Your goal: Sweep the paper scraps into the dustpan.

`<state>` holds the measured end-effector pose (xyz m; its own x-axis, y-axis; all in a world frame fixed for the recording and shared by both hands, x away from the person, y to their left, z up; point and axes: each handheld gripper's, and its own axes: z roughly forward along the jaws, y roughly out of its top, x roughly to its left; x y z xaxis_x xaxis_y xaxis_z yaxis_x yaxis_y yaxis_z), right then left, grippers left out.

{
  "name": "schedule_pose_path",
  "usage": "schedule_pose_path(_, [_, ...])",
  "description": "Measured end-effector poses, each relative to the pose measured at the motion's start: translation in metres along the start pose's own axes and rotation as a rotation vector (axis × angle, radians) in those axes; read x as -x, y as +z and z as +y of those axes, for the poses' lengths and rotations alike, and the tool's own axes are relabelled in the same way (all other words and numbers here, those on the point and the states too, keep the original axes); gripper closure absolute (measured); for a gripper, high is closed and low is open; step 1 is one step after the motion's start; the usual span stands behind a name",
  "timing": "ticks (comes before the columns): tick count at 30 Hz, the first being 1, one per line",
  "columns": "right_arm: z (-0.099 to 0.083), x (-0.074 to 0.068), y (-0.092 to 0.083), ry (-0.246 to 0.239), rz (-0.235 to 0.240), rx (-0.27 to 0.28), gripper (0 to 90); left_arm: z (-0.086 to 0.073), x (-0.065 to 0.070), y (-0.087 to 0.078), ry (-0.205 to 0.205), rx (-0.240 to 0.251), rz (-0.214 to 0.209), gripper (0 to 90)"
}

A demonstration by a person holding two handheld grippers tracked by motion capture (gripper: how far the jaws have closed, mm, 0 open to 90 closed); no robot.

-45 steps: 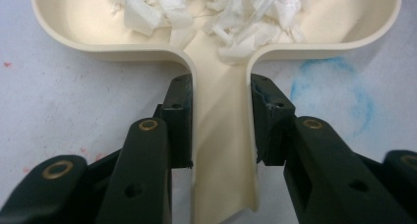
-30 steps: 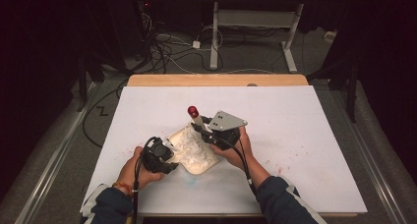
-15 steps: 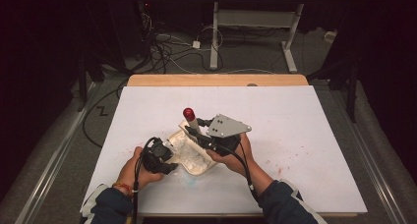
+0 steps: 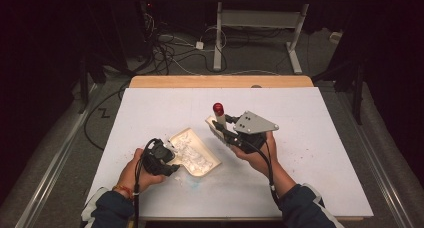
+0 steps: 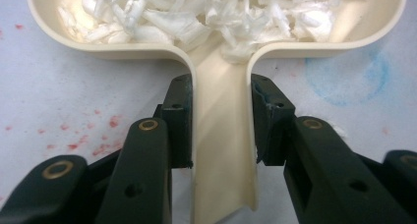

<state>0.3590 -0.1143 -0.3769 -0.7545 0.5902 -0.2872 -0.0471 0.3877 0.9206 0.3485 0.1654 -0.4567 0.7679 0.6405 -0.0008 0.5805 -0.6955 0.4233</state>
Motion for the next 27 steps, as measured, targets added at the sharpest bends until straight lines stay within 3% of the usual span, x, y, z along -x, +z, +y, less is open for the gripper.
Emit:
schedule_pose_path(2, [-0.006, 0.004, -0.004, 0.003, -0.019, -0.019, 70.5, -0.001, -0.002, -0.003, 0.001, 0.008, 0.005, 63.7])
schedule_pose_path(12, [-0.018, 0.004, -0.011, 0.020, -0.015, -0.039, 70.6, -0.018, -0.014, -0.024, -0.050, 0.071, 0.050, 64.0])
schedule_pose_path(18, [-0.024, 0.004, -0.013, 0.033, -0.012, -0.040, 70.5, -0.027, -0.011, -0.037, -0.051, 0.104, 0.052, 64.1])
schedule_pose_path(27, [-0.027, 0.005, -0.017, 0.039, -0.014, -0.040, 70.6, -0.068, -0.005, -0.062, -0.042, 0.098, 0.062, 64.0])
